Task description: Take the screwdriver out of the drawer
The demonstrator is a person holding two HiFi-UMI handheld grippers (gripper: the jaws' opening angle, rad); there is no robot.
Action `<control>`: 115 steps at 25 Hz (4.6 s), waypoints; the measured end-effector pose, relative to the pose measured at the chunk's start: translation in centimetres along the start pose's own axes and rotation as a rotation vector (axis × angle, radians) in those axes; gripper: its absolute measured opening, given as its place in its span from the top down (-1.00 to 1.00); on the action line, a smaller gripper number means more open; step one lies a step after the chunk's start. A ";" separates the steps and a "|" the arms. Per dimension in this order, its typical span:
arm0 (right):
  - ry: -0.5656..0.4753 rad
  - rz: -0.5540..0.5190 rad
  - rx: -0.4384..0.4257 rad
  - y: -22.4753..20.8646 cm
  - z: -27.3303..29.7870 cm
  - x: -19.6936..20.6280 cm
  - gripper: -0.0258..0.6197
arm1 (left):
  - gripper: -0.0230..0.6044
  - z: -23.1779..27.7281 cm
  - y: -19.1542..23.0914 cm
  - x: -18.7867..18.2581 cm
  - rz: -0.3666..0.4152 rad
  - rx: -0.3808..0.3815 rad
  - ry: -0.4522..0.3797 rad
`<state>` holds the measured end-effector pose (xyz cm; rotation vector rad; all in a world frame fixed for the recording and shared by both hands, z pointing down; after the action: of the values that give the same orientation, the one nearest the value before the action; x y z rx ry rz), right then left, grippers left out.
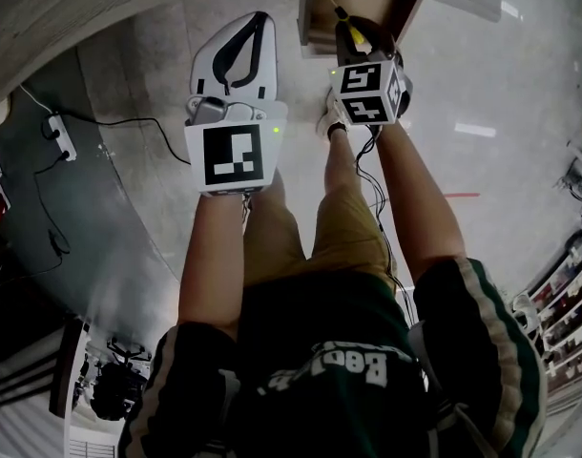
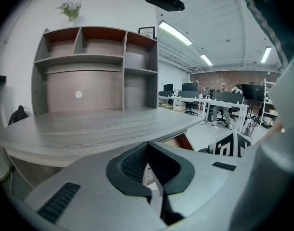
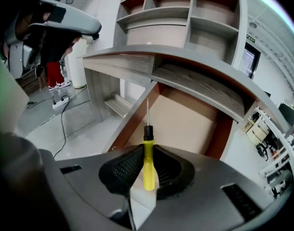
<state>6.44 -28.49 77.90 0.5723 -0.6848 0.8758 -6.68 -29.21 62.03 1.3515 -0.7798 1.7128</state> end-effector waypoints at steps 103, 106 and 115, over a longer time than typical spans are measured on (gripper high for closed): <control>-0.655 0.074 0.076 -6.5 -42.0 -38.4 0.67 | 0.87 -15.9 -3.9 -39.0 0.189 0.015 -0.295; -0.659 0.074 0.071 -6.2 -42.0 -38.4 0.67 | 0.87 -16.0 -3.9 -38.9 0.189 0.014 -0.297; -0.669 0.080 0.068 -5.7 -42.1 -38.2 0.67 | 0.87 -16.4 -4.3 -38.9 0.179 0.009 -0.308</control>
<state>6.33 -20.89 21.28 0.9181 -1.2916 0.7797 -6.54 -21.54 20.33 1.6161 -1.0949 1.6634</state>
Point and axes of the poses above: the fingertips, and each gripper's own axes: z forward along the fingers, y to its left, x out of its underside, the point moved 2 cm from there along -z, backward along the fingers, and after that the axes turned 10 degrees about -y, right-handed, at the moved point
